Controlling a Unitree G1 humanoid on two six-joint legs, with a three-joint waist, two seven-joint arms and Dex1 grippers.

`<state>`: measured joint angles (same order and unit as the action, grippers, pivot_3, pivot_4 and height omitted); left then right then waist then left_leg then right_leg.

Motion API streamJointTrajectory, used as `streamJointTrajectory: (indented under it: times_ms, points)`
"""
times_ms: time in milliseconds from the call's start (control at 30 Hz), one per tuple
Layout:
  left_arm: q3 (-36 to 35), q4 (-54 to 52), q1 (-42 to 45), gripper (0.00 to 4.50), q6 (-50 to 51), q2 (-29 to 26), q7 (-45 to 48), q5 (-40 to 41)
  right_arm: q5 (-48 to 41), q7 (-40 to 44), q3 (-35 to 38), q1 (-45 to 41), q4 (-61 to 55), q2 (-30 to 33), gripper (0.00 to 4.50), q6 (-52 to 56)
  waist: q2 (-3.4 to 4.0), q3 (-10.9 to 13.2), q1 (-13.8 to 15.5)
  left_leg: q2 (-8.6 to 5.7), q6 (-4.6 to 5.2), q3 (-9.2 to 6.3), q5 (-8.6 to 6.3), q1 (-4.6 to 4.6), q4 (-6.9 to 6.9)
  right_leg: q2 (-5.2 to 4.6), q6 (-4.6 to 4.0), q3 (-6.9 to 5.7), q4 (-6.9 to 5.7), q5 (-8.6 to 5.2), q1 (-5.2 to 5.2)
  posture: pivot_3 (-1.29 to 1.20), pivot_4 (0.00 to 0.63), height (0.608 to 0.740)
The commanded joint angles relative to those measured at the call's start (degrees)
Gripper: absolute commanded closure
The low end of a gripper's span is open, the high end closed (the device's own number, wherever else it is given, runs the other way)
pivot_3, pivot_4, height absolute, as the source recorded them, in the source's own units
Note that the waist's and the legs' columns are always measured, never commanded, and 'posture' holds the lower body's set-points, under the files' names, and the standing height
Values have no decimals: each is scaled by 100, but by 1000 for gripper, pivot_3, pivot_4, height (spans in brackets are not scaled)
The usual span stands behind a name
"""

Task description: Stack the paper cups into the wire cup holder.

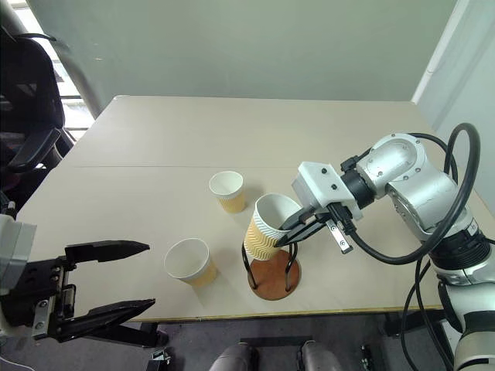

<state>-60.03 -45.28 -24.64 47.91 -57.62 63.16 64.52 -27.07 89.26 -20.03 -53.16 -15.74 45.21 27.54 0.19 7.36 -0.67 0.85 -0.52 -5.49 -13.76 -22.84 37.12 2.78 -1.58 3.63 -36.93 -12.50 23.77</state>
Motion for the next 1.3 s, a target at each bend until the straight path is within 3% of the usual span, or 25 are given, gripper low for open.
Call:
streamJointTrajectory:
  times_ms: [33, 433, 533, 833, 933, 1133, 1300]
  points:
    - [-258, -121, -84, 0, -29, 30, -63, 91, 148, 158, 5, 1, -10, 20, 4481, -191, 0, 0, -1, 0, -1, 0, 0, 0, 0, 0, 0, 0, 0, 0, 0, 0, 150, 740]
    - [-526, -183, -403, 0, 131, -63, -90, 268, 604, 215, -237, 32, -23, -166, 4481, -365, 0, 0, -13, 4, -5, 1, -3, 1, 1, 2, -4, 0, 0, 1, 1, 0, 150, 740]
    - [-547, -206, -439, 0, 138, -69, -97, 284, 639, 241, -228, 32, -29, -164, 3929, -373, 0, 0, -12, 4, -6, 2, -3, 1, 1, 3, -5, 1, 1, 2, 1, 0, 150, 740]
    - [-399, -197, -568, 0, 139, -199, 23, 85, 806, 174, -220, -92, 42, -195, 915, -307, 0, 0, -13, 5, -8, 2, -5, 2, 1, 3, -7, 0, 1, 1, 2, 0, 150, 740]
    - [13, -131, -816, 0, -52, -562, 282, -928, 914, 22, -46, -221, 307, -164, 47, -299, 0, 0, -13, 5, -8, 2, -5, 1, 2, 3, -10, 0, 1, 3, 2, 0, 150, 740]
    - [951, 142, -690, 0, -812, -985, 544, -2322, 45, 229, 1167, -599, 1256, 296, 47, 248, 0, 0, 34, 5, -9, 1, -5, -11, 5, 3, -23, 2, 4, 10, 19, 0, 150, 740]
    - [1647, 341, -129, 0, -1074, -1222, 711, -2588, -1497, 324, 2136, 333, 1156, 1399, 47, 742, -11, -7, 106, 6, -27, -1, -28, -16, 2, 3, -25, 1, 9, 6, 19, 0, 150, 740]
